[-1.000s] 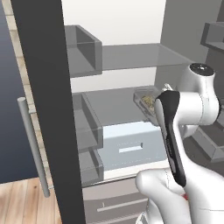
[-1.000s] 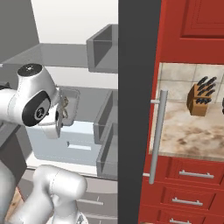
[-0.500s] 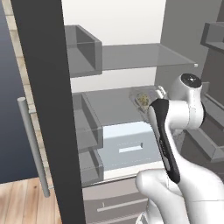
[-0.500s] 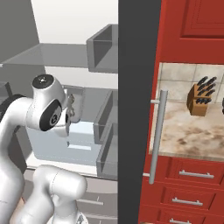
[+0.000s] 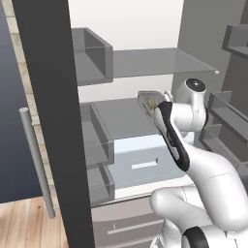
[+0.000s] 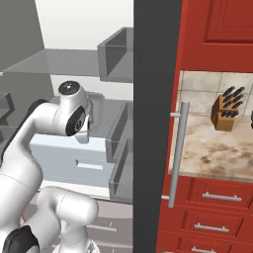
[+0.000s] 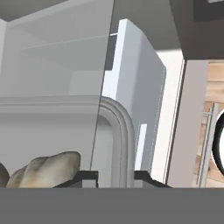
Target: Place two dumplings into each of the tupperware containers and then place the containers in the fridge.
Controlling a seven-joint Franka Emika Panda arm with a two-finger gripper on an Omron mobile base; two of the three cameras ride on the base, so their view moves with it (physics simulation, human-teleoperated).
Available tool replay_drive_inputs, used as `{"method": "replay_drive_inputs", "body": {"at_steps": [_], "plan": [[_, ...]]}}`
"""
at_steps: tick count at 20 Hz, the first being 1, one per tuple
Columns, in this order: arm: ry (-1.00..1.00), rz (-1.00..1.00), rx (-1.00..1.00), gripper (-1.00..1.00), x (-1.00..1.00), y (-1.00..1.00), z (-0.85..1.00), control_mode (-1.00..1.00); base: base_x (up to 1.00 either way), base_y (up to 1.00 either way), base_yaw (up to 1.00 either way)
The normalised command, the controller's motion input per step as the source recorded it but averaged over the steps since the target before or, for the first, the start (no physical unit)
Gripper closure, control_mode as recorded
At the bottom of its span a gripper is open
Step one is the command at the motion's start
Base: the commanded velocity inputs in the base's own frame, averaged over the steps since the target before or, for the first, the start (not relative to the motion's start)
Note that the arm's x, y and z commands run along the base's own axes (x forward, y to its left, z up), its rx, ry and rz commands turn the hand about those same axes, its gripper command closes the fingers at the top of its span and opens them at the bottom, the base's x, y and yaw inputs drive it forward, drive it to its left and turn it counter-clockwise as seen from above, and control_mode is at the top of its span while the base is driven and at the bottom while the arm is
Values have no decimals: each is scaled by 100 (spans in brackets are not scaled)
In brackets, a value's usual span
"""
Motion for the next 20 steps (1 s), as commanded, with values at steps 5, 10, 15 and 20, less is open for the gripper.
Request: {"method": "replay_drive_inputs", "body": {"at_steps": [5,10,15,20], "plan": [[0,0,0,100,34,1,-58,-100,0,0,0],[0,0,0,100,32,8,-37,-100,0,0,0],[0,0,0,100,50,2,-8,-100,0,0,0],[0,0,0,100,73,0,-1,-100,0,0,0]]}}
